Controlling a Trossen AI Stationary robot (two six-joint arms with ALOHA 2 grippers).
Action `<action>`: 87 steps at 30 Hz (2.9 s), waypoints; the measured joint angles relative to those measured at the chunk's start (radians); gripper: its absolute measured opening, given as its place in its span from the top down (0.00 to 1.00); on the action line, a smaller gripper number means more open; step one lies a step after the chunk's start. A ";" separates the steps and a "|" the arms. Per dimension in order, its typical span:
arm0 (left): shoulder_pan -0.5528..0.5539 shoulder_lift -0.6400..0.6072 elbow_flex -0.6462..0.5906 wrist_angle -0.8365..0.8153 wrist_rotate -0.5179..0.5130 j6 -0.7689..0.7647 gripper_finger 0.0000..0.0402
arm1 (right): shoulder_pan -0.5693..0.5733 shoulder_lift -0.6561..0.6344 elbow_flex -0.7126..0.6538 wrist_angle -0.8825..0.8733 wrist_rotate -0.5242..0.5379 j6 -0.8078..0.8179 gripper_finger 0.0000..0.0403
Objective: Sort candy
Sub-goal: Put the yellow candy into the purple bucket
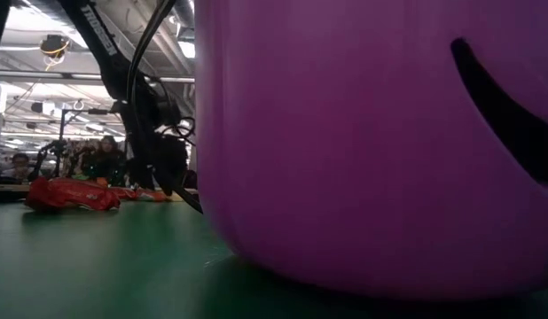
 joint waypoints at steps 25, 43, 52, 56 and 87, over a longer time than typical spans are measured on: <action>-0.033 0.025 0.060 -0.045 0.004 -0.009 0.86 | 0.000 0.000 0.000 0.006 0.003 0.024 0.51; -0.063 -0.284 0.059 -0.069 0.021 0.012 1.00 | 0.000 0.000 0.000 0.006 0.011 0.038 0.51; -0.287 -0.685 0.060 -0.071 0.051 -0.096 1.00 | 0.000 0.000 0.000 0.006 0.082 0.063 0.51; -0.429 -0.809 0.060 -0.069 -0.005 -0.131 1.00 | 0.000 0.000 0.000 0.006 0.131 0.132 0.51; -1.227 -0.634 0.060 0.377 0.001 0.047 1.00 | 0.000 0.063 0.000 0.025 0.305 0.101 0.51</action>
